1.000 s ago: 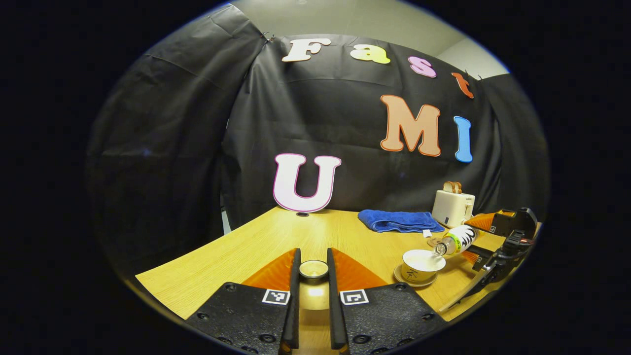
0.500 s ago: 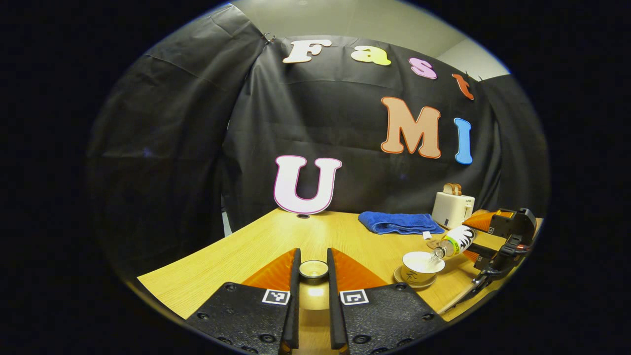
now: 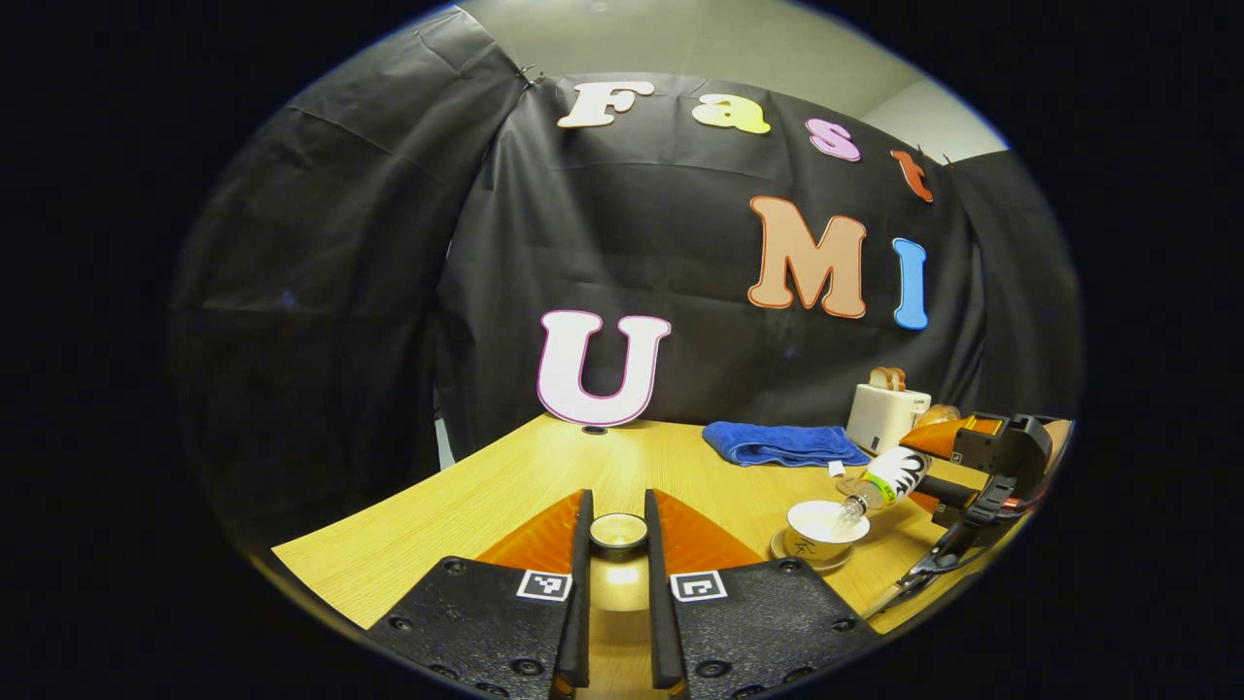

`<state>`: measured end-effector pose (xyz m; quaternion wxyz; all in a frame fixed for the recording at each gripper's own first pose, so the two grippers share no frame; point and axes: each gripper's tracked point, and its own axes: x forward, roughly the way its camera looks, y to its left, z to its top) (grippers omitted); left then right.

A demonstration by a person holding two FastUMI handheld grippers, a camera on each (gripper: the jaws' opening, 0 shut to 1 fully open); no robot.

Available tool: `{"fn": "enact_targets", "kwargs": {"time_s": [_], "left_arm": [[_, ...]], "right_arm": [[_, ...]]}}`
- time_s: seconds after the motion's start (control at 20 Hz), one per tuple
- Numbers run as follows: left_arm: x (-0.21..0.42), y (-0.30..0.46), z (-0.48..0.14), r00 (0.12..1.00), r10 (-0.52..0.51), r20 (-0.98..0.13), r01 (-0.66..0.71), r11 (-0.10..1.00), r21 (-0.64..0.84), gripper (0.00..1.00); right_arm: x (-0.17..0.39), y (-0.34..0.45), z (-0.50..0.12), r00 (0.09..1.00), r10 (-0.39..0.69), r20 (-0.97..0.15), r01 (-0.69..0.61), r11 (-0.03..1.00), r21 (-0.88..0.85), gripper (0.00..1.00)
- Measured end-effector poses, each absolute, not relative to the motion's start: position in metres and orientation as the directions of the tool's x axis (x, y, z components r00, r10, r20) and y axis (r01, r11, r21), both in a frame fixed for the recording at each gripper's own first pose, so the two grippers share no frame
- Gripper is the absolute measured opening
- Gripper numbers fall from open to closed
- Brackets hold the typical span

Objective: Open the teacup lid with one hand, grasp the water bottle and pour water into the teacup with the other hand; after pouring, place the water bottle on the coaster and then close the teacup lid.

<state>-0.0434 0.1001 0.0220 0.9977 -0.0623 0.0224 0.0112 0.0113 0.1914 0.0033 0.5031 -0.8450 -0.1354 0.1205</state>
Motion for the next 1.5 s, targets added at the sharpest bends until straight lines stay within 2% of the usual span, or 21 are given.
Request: {"fn": "enact_targets", "kwargs": {"time_s": [0.55,0.9,1.25,1.5], "left_arm": [[-0.044,0.097,0.024,0.999,0.014,-0.046,-0.02,0.992,-0.128,0.22],[-0.045,0.094,0.025,0.999,0.004,-0.045,-0.01,0.992,-0.126,0.22],[-0.047,0.092,0.027,0.999,0.004,-0.041,-0.008,0.994,-0.11,0.22],[-0.048,0.085,0.03,1.0,-0.004,-0.029,0.002,0.996,-0.091,0.22]], "right_arm": [[0.011,0.199,0.012,0.925,0.373,-0.063,0.161,-0.539,-0.827,0.72],[0.005,0.203,0.012,0.923,0.378,-0.069,0.141,-0.499,-0.855,0.72],[0.007,0.189,-0.002,0.946,0.304,-0.11,-0.025,-0.271,-0.962,0.71],[0.003,0.185,-0.015,0.949,0.273,-0.158,-0.148,-0.056,-0.987,0.72]]}}
